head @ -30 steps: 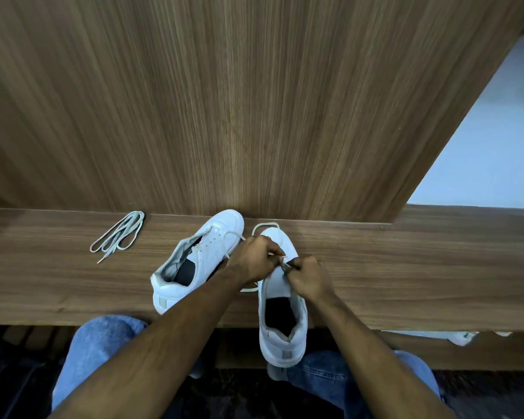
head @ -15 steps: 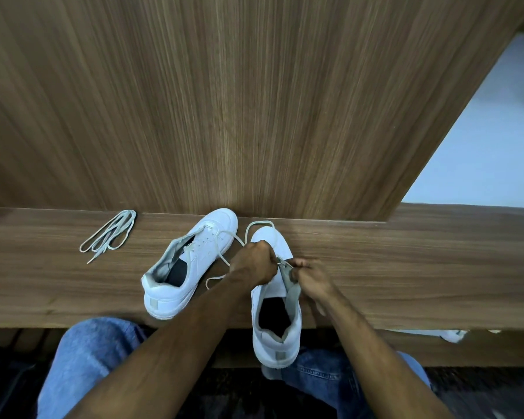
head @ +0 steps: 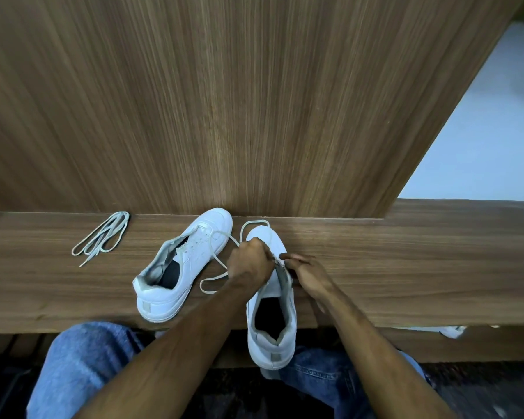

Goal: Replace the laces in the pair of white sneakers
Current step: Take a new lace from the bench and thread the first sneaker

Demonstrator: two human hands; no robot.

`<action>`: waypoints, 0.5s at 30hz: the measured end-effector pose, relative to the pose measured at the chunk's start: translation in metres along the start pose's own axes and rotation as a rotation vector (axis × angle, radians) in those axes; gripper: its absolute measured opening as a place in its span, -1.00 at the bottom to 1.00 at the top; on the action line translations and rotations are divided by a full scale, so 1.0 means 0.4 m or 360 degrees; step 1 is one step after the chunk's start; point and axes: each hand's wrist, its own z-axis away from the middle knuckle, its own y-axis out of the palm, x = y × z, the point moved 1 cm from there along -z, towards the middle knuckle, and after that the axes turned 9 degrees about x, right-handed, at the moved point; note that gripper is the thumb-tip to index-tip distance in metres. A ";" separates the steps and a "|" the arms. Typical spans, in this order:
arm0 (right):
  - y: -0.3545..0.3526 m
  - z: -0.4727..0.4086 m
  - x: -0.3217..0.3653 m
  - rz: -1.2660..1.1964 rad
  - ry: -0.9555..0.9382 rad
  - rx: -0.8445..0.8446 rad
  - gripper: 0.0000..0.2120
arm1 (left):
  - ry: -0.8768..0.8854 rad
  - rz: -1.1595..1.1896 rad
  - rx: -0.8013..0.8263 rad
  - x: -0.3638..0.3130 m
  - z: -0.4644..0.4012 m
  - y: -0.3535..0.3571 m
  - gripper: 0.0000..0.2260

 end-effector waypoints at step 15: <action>0.022 -0.016 0.033 0.1201 -0.0200 -0.0239 -0.85 | 0.0117 0.0103 0.0144 0.006 -0.011 -0.030 -0.88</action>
